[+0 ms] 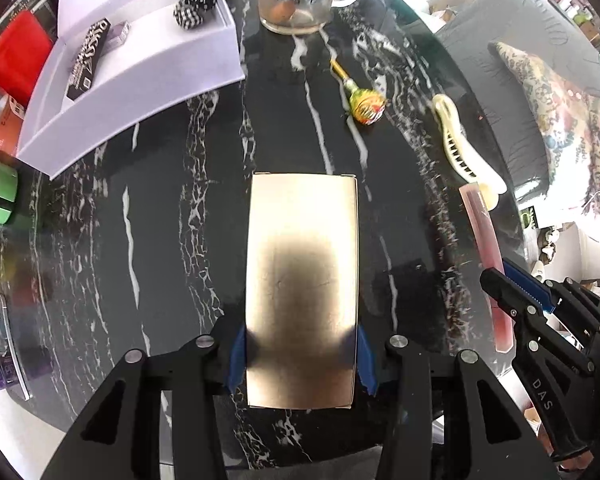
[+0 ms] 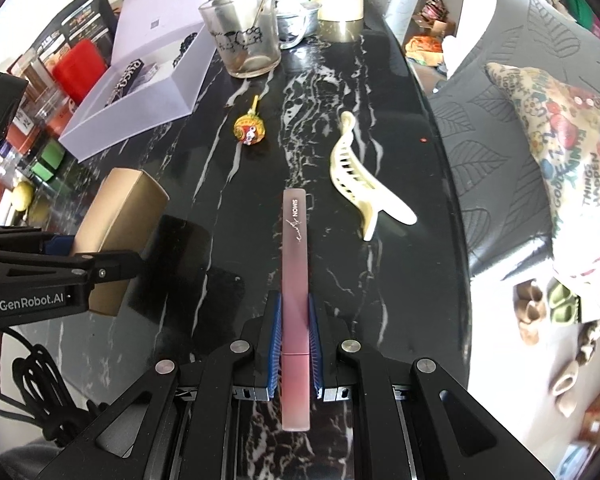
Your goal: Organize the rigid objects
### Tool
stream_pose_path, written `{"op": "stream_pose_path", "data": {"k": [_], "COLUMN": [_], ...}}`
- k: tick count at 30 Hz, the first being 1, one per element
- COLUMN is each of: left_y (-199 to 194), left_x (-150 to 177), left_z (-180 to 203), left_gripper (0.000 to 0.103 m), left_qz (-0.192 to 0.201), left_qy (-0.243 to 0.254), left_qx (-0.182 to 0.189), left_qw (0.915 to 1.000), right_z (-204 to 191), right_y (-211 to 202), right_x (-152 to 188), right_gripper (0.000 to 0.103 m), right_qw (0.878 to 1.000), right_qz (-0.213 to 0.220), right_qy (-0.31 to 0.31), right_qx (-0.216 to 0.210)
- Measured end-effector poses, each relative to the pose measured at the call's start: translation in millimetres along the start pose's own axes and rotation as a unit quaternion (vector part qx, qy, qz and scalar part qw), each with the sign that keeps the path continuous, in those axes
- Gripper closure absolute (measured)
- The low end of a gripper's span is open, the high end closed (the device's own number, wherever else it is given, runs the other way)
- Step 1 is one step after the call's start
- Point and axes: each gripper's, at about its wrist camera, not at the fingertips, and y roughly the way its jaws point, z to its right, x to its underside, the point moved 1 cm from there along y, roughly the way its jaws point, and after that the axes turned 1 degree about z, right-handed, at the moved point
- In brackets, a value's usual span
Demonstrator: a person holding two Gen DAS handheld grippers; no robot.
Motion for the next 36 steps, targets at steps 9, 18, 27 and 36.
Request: {"op": "stream_pose_path", "data": {"k": [9,18,27,36], "left_y": [-40,-65,-75,-87], "left_x": [8,33,58,80], "left_z": [-4,-20,-45,-71], "left_gripper": [0.060,0.060,0.060,0.060], "left_qz": [0.030,0.052,0.063,0.073], "left_qy": [-0.015,-0.062,-0.133,-0.186], "left_qx": [0.004,-0.008,-0.025,-0.040], "left_qw": [0.9994,0.9967,0.9888,0.9790], "right_z": [-2,-28,-53,-88], "right_y": [-22,-39,-40,-36], "right_x": [1,-5,-10,-6], "right_gripper": [0.090,0.090,0.090,0.090], "right_qw": [1.000,0.997,0.990,0.978], "right_qz": [0.002,0.015,0.010,-0.012], "right_qy": [-0.003,-0.063,-0.112,-0.164], "right_qx": [-0.022,-0.049,-0.090,-0.129]}}
